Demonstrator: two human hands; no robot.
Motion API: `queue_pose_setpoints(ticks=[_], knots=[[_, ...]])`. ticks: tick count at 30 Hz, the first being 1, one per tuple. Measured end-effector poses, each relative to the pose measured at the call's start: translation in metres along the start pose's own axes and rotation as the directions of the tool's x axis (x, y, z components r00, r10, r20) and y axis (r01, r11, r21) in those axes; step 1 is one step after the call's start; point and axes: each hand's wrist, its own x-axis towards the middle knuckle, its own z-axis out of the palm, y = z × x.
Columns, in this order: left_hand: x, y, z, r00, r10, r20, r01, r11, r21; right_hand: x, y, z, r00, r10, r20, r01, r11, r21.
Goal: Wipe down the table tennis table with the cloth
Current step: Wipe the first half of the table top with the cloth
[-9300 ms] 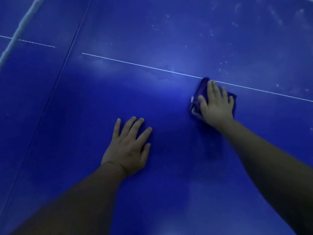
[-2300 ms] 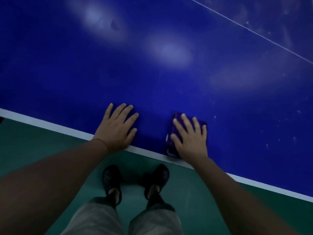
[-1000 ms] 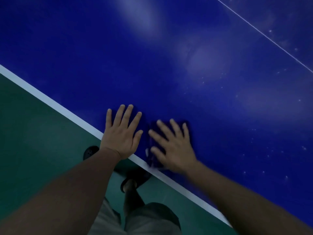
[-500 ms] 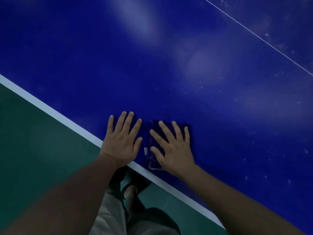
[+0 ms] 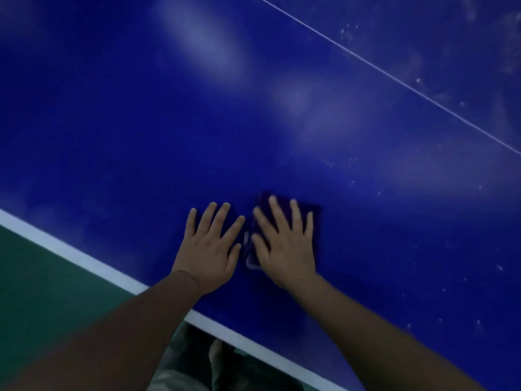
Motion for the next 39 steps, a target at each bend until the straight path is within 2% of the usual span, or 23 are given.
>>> queue_pose_setpoints(ticks=[3,5,9,11,13,15,17,20,22,25,28,30,32,35,37,39], knots=[[0.023,-0.004,-0.003,0.999,0.047,0.005,-0.047,0.999,0.000,0.017,0.025,-0.005,0.989,-0.140,0.038,0.140,0.990,0.007],[0.039,-0.007,-0.006,0.996,0.086,0.010,-0.086,0.996,0.007,0.056,0.048,-0.015,0.990,-0.138,0.010,0.138,0.990,-0.023],[0.067,-0.015,-0.012,0.988,0.150,0.035,-0.152,0.987,0.060,0.153,0.095,-0.038,0.993,0.121,-0.019,-0.121,0.993,-0.008],[0.080,-0.019,-0.016,0.983,0.177,0.042,-0.180,0.980,0.079,0.180,0.100,-0.041,0.958,0.287,-0.008,-0.286,0.957,0.046],[0.092,-0.023,-0.021,0.977,0.207,0.048,-0.211,0.974,0.083,0.174,0.081,-0.036,0.926,0.377,-0.025,-0.374,0.925,0.068],[0.104,-0.026,-0.027,0.972,0.233,0.037,-0.235,0.968,0.091,0.139,0.053,-0.026,0.945,0.325,-0.048,-0.323,0.946,0.039],[0.115,-0.029,-0.031,0.966,0.258,0.025,-0.260,0.962,0.090,0.095,0.038,-0.017,0.983,0.180,-0.020,-0.180,0.983,0.026],[0.130,-0.032,-0.038,0.963,0.269,0.027,-0.270,0.959,0.082,0.092,0.063,-0.022,0.998,0.039,0.051,-0.041,0.999,0.028],[0.143,-0.033,-0.040,0.960,0.277,0.031,-0.279,0.957,0.079,0.134,0.092,-0.032,0.998,0.062,0.011,-0.062,0.998,-0.017],[0.164,-0.031,-0.044,0.959,0.282,0.026,-0.283,0.956,0.076,0.206,0.128,-0.051,0.973,0.229,0.018,-0.229,0.973,0.002],[0.184,-0.025,-0.045,0.965,0.264,-0.005,-0.263,0.963,0.057,0.220,0.122,-0.048,0.926,0.378,0.004,-0.378,0.925,0.043],[0.193,-0.023,-0.046,0.965,0.262,-0.022,-0.261,0.964,0.045,0.188,0.096,-0.037,0.933,0.359,-0.040,-0.359,0.933,0.012],[0.199,-0.023,-0.046,0.962,0.270,-0.029,-0.269,0.963,0.033,0.151,0.078,-0.028,0.963,0.268,-0.036,-0.268,0.963,0.007],[0.205,-0.022,-0.048,0.958,0.285,-0.029,-0.284,0.958,0.035,0.151,0.096,-0.031,0.986,0.167,-0.003,-0.166,0.986,0.023],[0.212,-0.020,-0.051,0.958,0.285,-0.024,-0.284,0.958,0.032,0.184,0.123,-0.041,0.983,0.183,-0.021,-0.183,0.983,-0.006],[0.223,-0.017,-0.056,0.963,0.268,-0.014,-0.267,0.963,0.026,0.229,0.156,-0.053,0.959,0.282,-0.020,-0.282,0.959,-0.007]])
